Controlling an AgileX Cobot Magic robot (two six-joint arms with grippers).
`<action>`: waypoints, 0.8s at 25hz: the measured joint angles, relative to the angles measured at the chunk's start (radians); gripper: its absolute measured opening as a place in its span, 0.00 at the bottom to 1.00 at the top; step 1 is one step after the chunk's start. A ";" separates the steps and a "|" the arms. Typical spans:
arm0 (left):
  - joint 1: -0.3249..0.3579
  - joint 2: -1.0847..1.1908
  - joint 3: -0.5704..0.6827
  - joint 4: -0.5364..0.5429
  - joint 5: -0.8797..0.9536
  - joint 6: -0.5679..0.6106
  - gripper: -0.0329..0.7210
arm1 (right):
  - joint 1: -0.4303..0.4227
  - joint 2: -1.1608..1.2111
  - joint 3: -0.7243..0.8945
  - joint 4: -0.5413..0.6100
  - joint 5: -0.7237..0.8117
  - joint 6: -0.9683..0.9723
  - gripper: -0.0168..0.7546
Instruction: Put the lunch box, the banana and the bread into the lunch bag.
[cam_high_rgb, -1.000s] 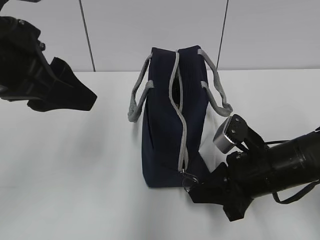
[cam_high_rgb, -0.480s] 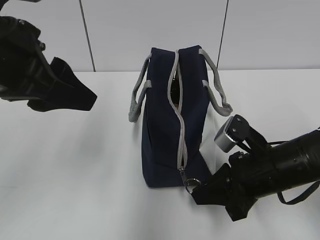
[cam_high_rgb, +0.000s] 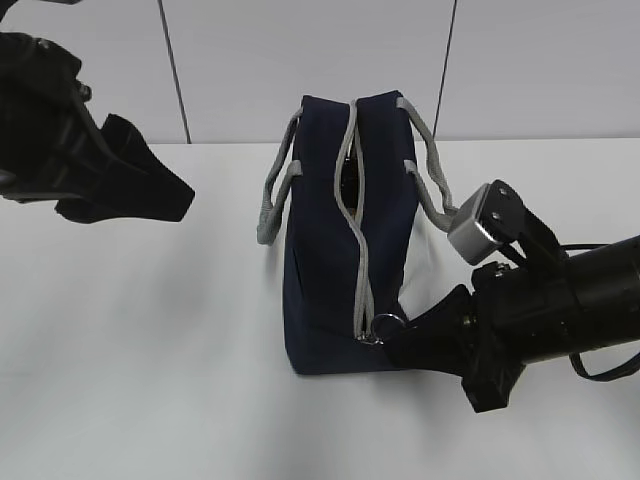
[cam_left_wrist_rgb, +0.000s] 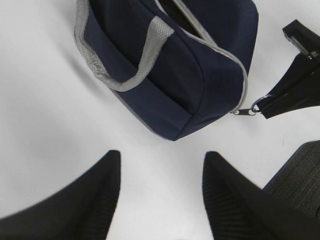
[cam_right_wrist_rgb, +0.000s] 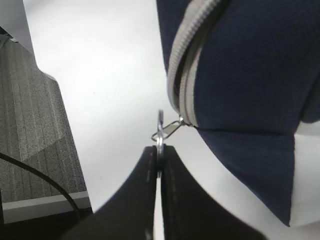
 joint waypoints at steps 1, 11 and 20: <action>0.000 0.000 0.000 0.000 0.000 0.000 0.55 | 0.000 0.000 -0.002 -0.002 0.006 0.001 0.00; 0.000 0.000 0.000 -0.012 0.000 0.000 0.55 | 0.000 -0.002 -0.087 -0.010 0.036 0.015 0.00; 0.000 0.000 0.000 -0.015 -0.001 0.008 0.55 | 0.000 -0.002 -0.183 -0.021 0.073 0.081 0.00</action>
